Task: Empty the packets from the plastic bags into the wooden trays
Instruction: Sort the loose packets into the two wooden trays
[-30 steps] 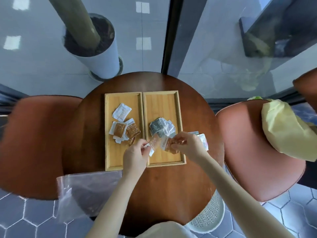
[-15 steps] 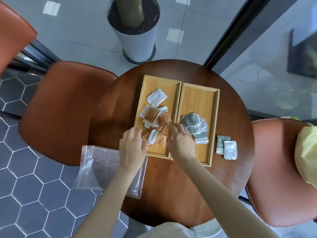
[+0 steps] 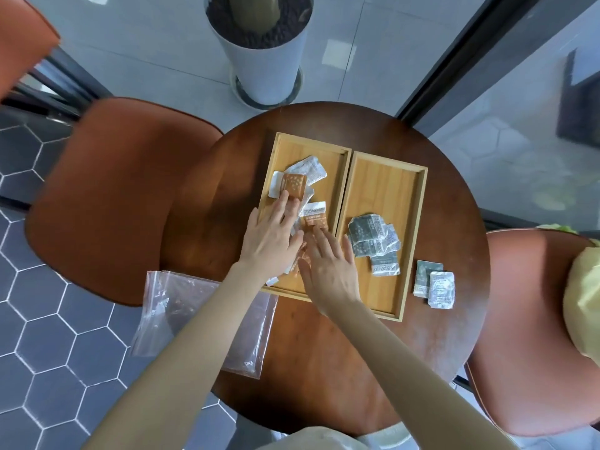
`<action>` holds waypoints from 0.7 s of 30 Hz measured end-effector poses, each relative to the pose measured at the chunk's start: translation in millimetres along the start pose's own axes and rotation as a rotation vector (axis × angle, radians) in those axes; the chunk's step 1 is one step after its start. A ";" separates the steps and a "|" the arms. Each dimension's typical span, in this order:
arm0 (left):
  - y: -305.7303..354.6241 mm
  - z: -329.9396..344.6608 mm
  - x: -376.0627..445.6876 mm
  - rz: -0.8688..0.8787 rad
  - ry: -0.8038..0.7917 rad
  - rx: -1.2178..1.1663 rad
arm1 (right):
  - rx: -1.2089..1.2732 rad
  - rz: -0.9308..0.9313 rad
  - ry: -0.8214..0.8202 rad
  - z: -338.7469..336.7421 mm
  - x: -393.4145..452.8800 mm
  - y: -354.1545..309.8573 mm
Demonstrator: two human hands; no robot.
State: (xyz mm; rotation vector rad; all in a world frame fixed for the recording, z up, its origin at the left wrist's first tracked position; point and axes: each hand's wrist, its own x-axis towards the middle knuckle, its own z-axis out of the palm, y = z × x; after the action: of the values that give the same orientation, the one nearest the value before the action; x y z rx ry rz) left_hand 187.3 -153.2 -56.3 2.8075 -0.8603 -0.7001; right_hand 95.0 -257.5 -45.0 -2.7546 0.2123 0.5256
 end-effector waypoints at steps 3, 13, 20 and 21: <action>1.3 -1.6 -1.6 0.015 0.022 -0.024 | 0.000 0.024 0.018 -7.7 9.9 3.3; -1.0 11.6 -23.0 0.011 0.041 -0.010 | 0.075 0.026 0.171 -19.5 27.6 11.1; -2.3 -3.0 -8.0 0.016 0.062 -0.039 | -0.034 -0.059 0.048 5.2 -1.7 -1.9; -3.3 -4.7 -6.3 0.021 0.085 -0.040 | -0.020 -0.044 0.068 4.2 -2.5 -3.1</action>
State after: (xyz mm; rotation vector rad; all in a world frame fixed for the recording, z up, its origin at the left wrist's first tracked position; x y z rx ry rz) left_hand 186.5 -147.1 -50.5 2.7668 -0.8506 -0.5842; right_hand 92.0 -253.0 -46.8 -2.7920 0.1633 0.4260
